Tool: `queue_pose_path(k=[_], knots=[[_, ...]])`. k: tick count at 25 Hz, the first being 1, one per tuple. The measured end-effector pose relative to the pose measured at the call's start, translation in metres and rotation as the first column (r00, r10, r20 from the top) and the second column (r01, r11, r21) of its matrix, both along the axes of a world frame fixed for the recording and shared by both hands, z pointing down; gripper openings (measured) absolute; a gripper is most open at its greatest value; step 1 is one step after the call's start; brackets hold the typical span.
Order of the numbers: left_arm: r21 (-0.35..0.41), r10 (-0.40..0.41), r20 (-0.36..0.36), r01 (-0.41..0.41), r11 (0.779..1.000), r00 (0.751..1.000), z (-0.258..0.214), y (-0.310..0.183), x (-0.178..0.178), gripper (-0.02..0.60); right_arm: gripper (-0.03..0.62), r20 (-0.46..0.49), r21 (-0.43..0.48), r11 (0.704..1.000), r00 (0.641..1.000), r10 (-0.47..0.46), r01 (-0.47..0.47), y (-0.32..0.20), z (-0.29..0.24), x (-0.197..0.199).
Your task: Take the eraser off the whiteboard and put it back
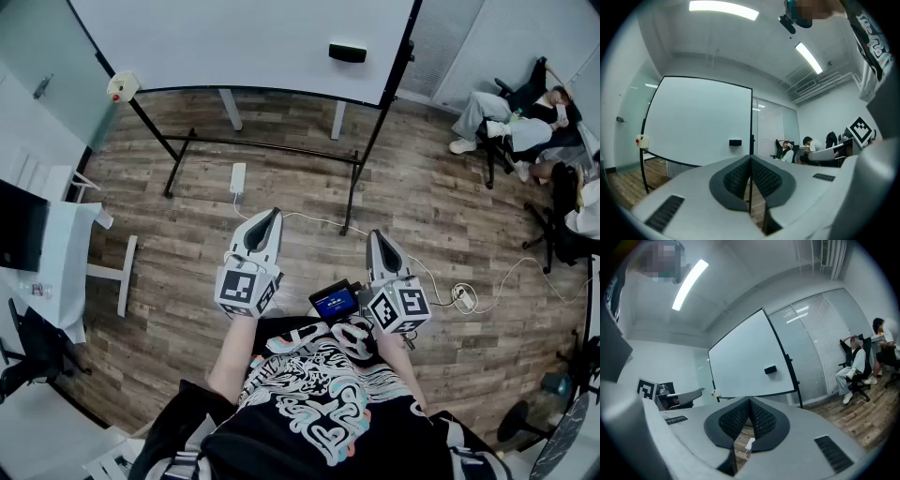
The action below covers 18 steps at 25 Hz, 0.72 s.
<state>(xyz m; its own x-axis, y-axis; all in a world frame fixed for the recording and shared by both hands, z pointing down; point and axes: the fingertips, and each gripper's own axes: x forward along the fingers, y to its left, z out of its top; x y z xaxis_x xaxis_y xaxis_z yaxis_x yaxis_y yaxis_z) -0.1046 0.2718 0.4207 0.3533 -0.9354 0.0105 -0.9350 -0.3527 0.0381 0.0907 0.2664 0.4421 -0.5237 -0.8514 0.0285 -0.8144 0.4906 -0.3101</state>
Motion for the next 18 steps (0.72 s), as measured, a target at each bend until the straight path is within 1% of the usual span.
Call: queue_pose_path(k=[6, 10, 18], knots=[[-0.010, -0.008, 0.000, 0.008, 1.000, 1.000, 0.001, 0.011, 0.001, 0.017, 0.017, -0.008, -0.014, 1.000, 1.000, 0.009, -0.009, 0.009, 0.002, 0.005], [-0.006, -0.009, 0.002, 0.009, 1.000, 1.000, 0.001, 0.010, 0.005, 0.017, 0.018, -0.009, -0.043, 0.998, 0.999, 0.047, -0.047, 0.008, 0.009, 0.016], [-0.006, 0.003, 0.005, -0.003, 1.000, 1.000, 0.002, 0.004, 0.016, 0.017, 0.018, -0.005, -0.040, 0.997, 0.998, 0.066, -0.067, 0.002, 0.010, 0.031]])
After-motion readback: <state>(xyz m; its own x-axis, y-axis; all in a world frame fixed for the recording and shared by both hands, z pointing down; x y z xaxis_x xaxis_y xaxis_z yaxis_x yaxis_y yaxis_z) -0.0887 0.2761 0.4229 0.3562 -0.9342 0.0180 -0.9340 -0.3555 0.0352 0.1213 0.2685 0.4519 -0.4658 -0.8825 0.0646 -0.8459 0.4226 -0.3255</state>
